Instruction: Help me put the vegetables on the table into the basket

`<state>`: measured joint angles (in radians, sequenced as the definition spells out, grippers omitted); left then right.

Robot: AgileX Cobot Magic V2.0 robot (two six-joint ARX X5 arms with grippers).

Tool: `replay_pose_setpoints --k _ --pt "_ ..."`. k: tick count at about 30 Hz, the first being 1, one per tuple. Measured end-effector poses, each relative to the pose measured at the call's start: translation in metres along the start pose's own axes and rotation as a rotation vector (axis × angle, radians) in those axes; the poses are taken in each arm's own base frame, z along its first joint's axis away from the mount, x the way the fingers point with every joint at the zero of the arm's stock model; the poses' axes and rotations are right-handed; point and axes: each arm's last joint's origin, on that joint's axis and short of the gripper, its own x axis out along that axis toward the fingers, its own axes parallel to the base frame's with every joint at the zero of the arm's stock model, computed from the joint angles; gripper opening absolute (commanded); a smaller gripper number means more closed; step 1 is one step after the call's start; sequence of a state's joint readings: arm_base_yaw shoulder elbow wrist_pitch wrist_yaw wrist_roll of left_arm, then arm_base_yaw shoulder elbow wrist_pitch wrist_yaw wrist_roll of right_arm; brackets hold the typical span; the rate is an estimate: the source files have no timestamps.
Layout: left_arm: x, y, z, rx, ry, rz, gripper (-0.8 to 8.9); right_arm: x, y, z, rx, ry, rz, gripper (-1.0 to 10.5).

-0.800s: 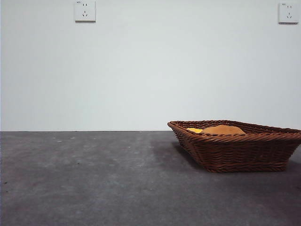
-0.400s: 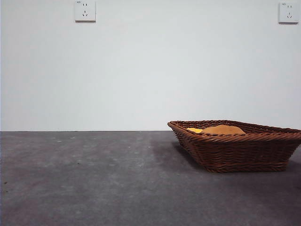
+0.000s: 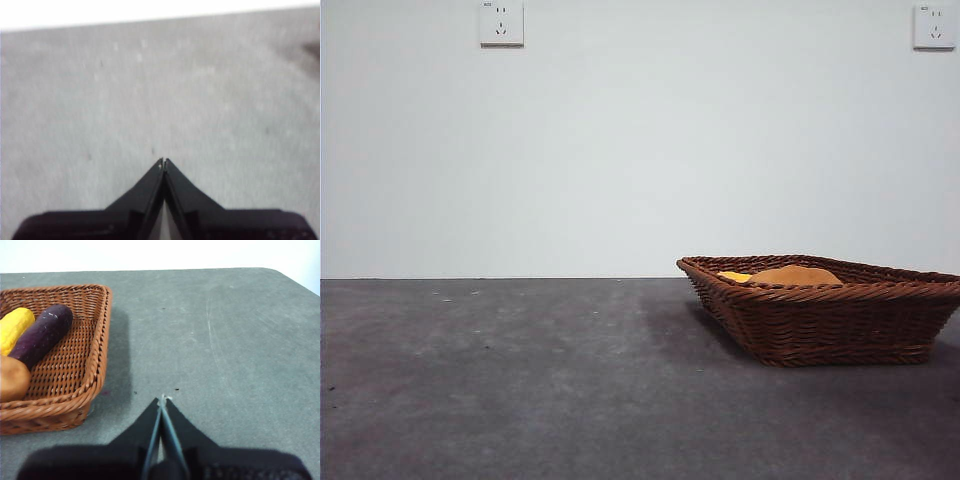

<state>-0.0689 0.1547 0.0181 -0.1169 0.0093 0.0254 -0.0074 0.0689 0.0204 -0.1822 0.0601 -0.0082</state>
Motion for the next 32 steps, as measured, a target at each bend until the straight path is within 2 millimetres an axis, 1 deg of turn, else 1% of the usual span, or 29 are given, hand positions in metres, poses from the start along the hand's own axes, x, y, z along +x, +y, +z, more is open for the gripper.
replay_pose_setpoints --k 6,20,27,32 --pt "-0.0023 0.0001 0.0025 0.000 -0.036 0.001 -0.03 -0.0037 -0.0003 0.0038 0.004 -0.059 0.000 -0.2" --pt "-0.0063 0.0002 0.0064 0.001 -0.096 0.003 -0.03 -0.0037 -0.0003 0.0037 0.003 -0.058 0.000 -0.2" --pt "-0.0101 0.0033 0.0097 -0.004 -0.149 0.036 -0.03 -0.0037 -0.0003 0.0037 0.004 -0.058 0.000 -0.2" --pt "-0.0101 0.0047 0.0095 -0.007 -0.146 0.050 -0.03 -0.0037 -0.0003 0.0037 0.003 -0.058 0.000 -0.2"
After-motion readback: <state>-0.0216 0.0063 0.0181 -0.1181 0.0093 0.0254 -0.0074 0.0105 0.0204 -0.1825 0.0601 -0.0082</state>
